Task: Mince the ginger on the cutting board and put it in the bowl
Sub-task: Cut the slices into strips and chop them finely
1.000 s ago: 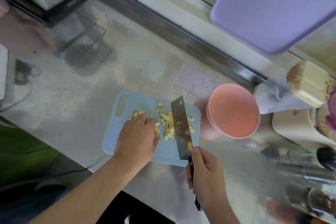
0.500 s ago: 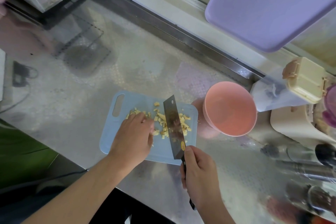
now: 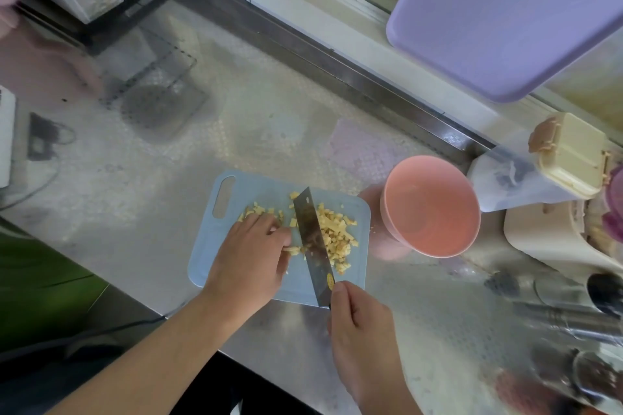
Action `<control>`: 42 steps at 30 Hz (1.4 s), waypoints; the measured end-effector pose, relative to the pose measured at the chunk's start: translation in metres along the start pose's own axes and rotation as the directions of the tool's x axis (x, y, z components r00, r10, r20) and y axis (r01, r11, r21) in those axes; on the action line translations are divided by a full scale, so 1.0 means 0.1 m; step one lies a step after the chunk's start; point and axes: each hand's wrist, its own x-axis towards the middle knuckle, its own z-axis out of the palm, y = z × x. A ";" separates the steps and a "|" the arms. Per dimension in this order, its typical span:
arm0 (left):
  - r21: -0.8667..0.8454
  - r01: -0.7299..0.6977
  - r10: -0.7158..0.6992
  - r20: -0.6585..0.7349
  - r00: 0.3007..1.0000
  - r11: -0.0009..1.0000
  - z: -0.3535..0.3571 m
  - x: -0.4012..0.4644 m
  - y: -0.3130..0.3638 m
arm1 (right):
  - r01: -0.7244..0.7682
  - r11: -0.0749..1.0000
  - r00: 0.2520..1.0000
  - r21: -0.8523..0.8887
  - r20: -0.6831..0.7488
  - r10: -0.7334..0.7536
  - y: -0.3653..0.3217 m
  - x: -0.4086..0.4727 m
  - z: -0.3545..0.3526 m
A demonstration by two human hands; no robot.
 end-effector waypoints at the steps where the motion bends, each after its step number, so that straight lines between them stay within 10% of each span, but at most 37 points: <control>1: -0.004 -0.004 0.004 -0.006 1.000 1.000 0.01 0.00 0.00 | 0.012 1.000 1.000 -0.025 0.014 -0.011 -0.01 -0.02 0.00; 17: -0.015 -0.012 0.010 -0.102 0.995 1.000 0.07 -0.08 0.01 | 0.022 0.841 0.999 -0.541 0.036 -0.004 -0.12 -0.18 0.22; 42: -0.049 0.005 -0.009 -0.083 0.997 0.999 0.09 -0.13 -0.06 | -0.029 0.832 0.999 -0.554 -0.034 0.012 -0.12 -0.21 0.40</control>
